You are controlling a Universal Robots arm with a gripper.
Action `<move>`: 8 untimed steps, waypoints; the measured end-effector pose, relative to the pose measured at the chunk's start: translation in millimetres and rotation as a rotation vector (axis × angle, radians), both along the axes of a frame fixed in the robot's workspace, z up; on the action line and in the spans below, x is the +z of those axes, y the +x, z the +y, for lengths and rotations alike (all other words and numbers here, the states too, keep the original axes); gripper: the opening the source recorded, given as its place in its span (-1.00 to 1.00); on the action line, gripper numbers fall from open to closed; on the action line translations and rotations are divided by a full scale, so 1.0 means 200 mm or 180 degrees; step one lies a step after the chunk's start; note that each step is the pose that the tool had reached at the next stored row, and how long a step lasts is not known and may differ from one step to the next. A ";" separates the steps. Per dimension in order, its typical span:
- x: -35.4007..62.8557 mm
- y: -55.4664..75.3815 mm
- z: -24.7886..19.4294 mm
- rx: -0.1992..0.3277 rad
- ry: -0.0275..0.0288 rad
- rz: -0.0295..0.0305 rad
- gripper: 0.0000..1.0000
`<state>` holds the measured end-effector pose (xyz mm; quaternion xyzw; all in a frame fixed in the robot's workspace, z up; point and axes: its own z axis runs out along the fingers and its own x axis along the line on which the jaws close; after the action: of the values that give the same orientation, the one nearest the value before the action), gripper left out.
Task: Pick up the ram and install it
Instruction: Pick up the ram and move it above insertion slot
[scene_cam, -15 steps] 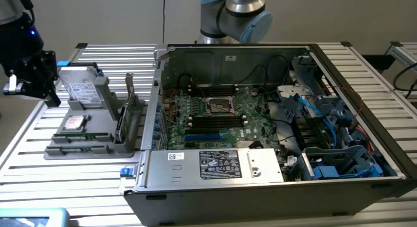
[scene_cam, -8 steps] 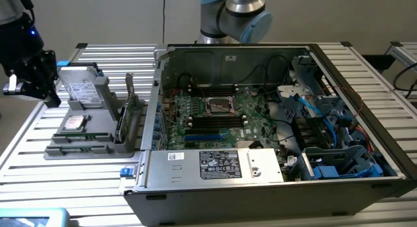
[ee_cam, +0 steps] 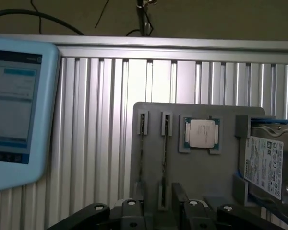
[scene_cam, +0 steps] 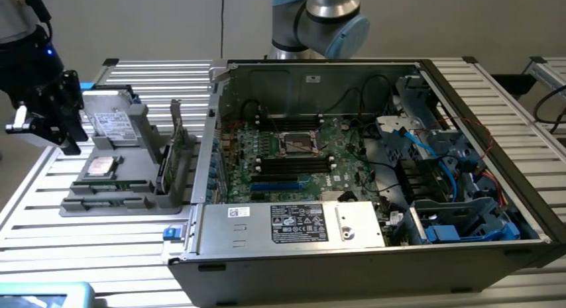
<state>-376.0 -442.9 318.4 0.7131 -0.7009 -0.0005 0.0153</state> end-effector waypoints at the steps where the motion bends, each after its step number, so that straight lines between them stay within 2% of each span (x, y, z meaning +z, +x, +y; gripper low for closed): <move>1: -0.009 0.00 -0.002 0.0001 0.0000 0.0000 -0.27; 3: -0.027 0.01 -0.008 0.0003 0.0000 0.0000 -0.27; 8: -0.073 0.04 -0.040 0.0003 0.0000 0.0000 -0.27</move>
<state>-368.6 -451.0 303.9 0.7134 -0.7006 -0.0005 0.0152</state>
